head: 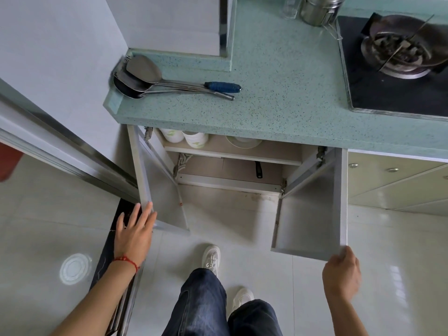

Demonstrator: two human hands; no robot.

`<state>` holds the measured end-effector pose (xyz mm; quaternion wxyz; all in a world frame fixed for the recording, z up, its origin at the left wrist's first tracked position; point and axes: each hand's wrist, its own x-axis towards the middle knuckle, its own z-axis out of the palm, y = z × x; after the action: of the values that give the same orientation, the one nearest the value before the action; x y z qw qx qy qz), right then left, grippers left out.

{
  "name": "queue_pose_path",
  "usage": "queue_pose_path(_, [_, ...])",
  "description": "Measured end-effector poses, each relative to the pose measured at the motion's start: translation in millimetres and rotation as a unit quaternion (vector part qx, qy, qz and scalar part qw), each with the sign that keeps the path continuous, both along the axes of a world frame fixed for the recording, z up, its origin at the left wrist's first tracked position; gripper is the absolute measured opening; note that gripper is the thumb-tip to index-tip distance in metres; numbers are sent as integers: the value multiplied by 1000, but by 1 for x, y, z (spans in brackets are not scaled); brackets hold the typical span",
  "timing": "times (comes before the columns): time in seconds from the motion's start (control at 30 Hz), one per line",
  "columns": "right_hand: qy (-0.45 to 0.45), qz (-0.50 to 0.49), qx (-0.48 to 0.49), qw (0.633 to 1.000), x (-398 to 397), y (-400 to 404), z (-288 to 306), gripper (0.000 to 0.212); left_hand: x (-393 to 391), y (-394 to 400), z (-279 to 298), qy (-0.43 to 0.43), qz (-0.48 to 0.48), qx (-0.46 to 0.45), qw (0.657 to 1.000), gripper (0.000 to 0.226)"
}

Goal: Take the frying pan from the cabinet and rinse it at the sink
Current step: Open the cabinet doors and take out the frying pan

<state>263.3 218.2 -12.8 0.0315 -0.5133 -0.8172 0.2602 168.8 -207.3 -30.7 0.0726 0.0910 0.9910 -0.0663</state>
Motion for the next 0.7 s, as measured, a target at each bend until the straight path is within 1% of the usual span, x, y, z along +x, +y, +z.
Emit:
queue_pose_path(0.03, [-4, -3, 3, 1000, -2, 3, 0, 33, 0, -3, -1, -4, 7, 7, 1000, 62])
queue_pose_path(0.1, [-8, -8, 20, 1000, -3, 4, 2, 43, 3, -4, 3, -6, 31, 27, 999, 54])
queue_pose_path(0.17, [-9, 2, 39, 999, -7, 0, 3, 50, 4, -5, 6, -4, 64, 42, 997, 50])
queue_pose_path(0.27, [-31, 88, 40, 995, -20, -16, 3, 52, -2, 0, 12, 4, 119, 84, 989, 43])
queue_pose_path(0.33, [-24, 157, 13, 987, -37, -36, 3, 52, -12, 15, 15, 10, 113, 155, 981, 47])
queue_pose_path(0.4, [-4, 210, -8, 978, -53, -59, 3, 49, -22, 37, 16, 4, 88, 258, 962, 54])
queue_pose_path(0.47, [17, 269, -13, 963, -68, -79, 3, 49, -32, 58, 14, -5, 76, 316, 946, 56])
queue_pose_path(0.57, [9, 331, -6, 944, -85, -94, -3, 51, -43, 82, 7, -21, 52, 318, 946, 58])
queue_pose_path(0.63, [8, 349, -5, 937, -95, -96, -10, 53, -49, 95, -1, -25, 30, 301, 953, 57])
queue_pose_path(0.7, [3, 357, -8, 934, -102, -93, -22, 50, -56, 107, -14, -36, 15, 285, 958, 55])
